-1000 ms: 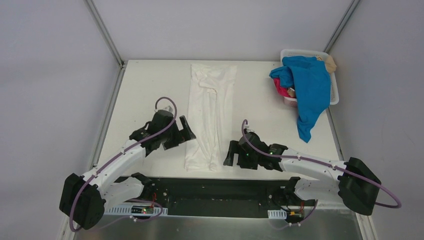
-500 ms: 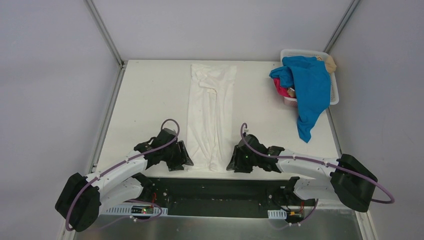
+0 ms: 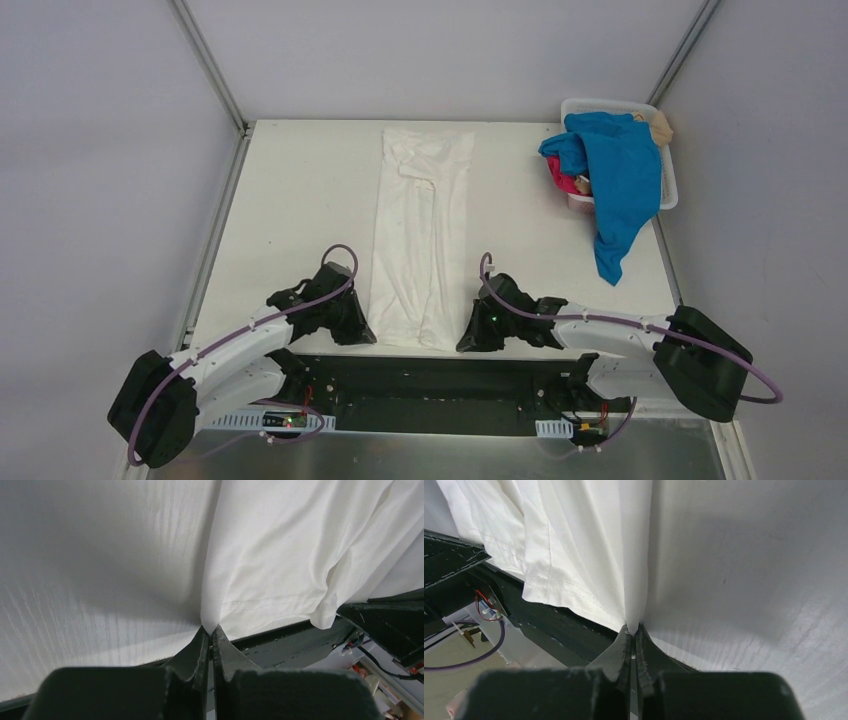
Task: Fold and stack the t-shirts
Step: Grab the bottom of the folded rectangular tshirt with both arms, then fold the folded rectangular tshirt in 1/3 of the way
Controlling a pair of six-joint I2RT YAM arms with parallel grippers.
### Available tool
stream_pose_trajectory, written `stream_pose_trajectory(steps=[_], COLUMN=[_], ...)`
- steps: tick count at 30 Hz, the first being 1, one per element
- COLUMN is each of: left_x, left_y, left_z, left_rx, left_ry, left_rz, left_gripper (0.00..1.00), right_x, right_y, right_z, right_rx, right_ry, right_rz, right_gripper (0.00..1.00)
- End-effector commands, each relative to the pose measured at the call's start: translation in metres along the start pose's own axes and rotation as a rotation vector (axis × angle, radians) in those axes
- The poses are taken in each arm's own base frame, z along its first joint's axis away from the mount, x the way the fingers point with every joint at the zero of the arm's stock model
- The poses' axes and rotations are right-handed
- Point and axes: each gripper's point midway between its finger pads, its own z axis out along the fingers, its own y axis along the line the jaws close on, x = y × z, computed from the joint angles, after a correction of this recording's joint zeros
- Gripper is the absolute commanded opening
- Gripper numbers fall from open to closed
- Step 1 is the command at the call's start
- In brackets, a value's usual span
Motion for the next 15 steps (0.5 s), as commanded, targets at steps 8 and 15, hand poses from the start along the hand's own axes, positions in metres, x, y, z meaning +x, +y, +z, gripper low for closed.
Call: stream_pose_trajectory(steps=[8, 15], left_x=[0.010, -0.024], left_y=[-0.015, -0.052], left_z=[-0.028, -0.038], left_rx=[0.134, 0.201], left_ry=[-0.020, -0.145], left_rz=[0.040, 0.108], left_gripper=[0.00, 0.00], right_x=[0.011, -0.031], right_y=[0.017, 0.048], right_z=[-0.016, -0.030], right_rx=[-0.118, -0.163], right_ry=[0.034, -0.103], right_rz=[-0.015, -0.083], right_gripper=[0.00, 0.00])
